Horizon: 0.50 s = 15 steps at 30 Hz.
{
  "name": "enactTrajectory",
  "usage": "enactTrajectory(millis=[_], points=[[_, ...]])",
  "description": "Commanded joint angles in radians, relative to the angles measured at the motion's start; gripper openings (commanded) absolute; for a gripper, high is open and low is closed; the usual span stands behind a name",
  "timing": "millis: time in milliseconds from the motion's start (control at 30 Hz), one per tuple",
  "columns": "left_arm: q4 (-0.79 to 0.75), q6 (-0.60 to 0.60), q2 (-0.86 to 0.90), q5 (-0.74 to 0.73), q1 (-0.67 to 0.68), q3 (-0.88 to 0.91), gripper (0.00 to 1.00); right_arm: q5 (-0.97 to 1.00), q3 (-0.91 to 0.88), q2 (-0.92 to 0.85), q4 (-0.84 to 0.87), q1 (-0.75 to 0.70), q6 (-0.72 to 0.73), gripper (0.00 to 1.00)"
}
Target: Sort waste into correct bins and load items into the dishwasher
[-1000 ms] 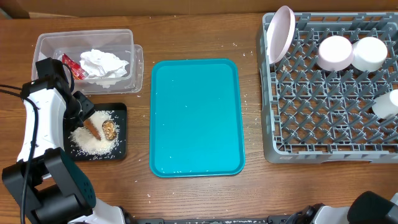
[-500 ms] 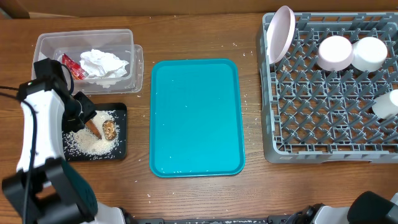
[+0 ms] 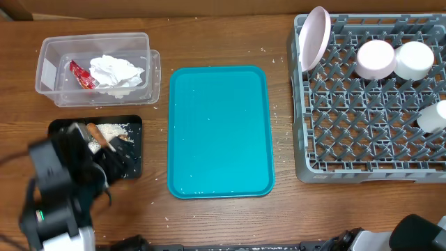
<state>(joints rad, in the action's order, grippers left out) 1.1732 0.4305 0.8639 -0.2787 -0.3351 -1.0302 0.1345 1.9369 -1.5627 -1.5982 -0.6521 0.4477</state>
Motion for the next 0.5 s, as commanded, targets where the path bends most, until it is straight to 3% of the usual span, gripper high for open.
enactTrajectory(millis=[0, 467], points=[[0.023, 0.047, -0.104, -0.053, 0.002, 0.069, 1.0, 0.003, -0.001, 0.006, 0.002, 0.0, -0.002, 1.0], [0.028, 0.068, -0.119, -0.052, 0.002, 0.072, 1.0, 0.003, -0.001, 0.006, 0.002, 0.0, -0.002, 1.0]])
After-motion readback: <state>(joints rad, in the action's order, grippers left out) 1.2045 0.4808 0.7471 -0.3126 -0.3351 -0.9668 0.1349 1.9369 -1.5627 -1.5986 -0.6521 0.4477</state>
